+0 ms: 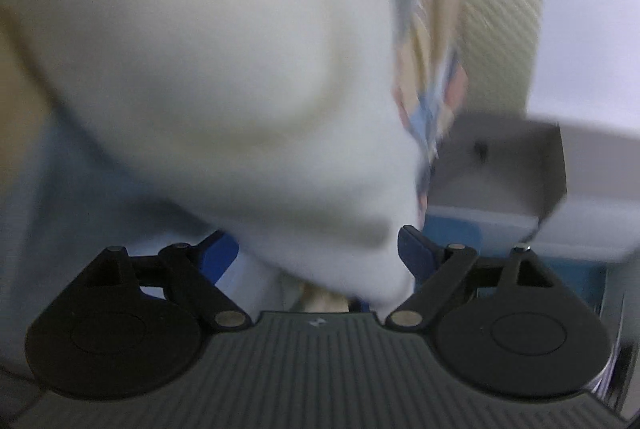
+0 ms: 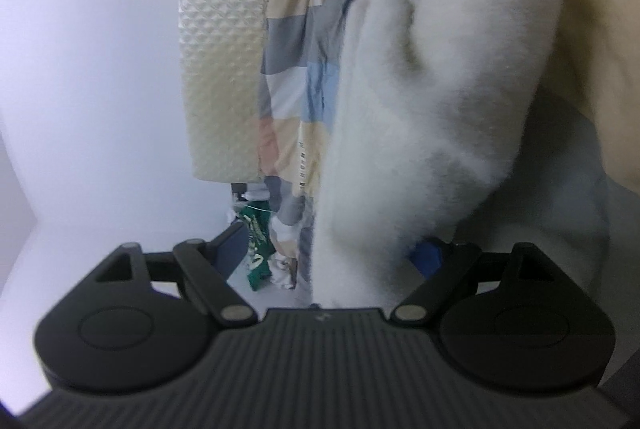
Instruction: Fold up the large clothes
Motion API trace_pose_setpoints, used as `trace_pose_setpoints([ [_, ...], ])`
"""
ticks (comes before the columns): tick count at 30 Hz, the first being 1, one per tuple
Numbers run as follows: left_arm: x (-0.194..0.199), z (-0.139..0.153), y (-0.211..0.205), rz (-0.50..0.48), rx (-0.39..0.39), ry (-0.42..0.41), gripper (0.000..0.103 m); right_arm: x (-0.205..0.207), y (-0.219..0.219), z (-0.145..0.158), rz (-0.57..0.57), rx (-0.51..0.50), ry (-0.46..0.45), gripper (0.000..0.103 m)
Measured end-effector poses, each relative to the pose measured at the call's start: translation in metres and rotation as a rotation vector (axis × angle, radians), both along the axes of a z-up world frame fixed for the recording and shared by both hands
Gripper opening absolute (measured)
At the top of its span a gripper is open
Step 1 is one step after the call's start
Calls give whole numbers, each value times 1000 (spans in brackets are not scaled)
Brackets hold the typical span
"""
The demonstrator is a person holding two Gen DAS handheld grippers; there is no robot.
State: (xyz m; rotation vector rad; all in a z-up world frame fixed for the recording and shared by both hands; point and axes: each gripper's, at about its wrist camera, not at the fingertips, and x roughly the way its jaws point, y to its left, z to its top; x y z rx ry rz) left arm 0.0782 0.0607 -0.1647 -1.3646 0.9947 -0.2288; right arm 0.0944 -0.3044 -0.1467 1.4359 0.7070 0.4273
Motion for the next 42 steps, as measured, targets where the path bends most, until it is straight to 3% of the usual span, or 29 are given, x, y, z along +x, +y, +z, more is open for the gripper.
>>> trace_pose_setpoints([
  [5, -7, -17, 19, 127, -49, 83, 89, 3, 5, -6, -9, -16, 58, 87],
  [12, -13, 6, 26, 223, 45, 18, 88, 1, 3, -22, -23, -99, 150, 86],
  [15, -15, 4, 32, 246, 36, 26, 88, 0, -4, -23, -65, -112, 146, 86],
  [20, -14, 1, 31, 282, 98, 43, 88, 3, -4, -25, -76, -154, 138, 86],
  [24, -20, -5, 36, 292, 121, 52, 83, 14, 3, -26, -27, -215, 125, 67],
  [28, -22, 2, 37, 273, 191, 31, 65, 18, 7, -12, 19, -336, 72, 45],
  [30, -25, 9, 36, 274, 222, 5, 57, 15, 8, -4, 25, -373, 40, 39],
  [32, -28, 18, 32, 264, 278, -38, 48, 10, 3, 2, 20, -363, 2, 36],
  [35, -31, 36, 26, 243, 334, -95, 43, 2, 3, 16, 14, -378, -57, 32],
  [42, -59, 94, 26, 186, 371, -204, 42, -24, -1, 58, 45, -407, -95, 31],
])
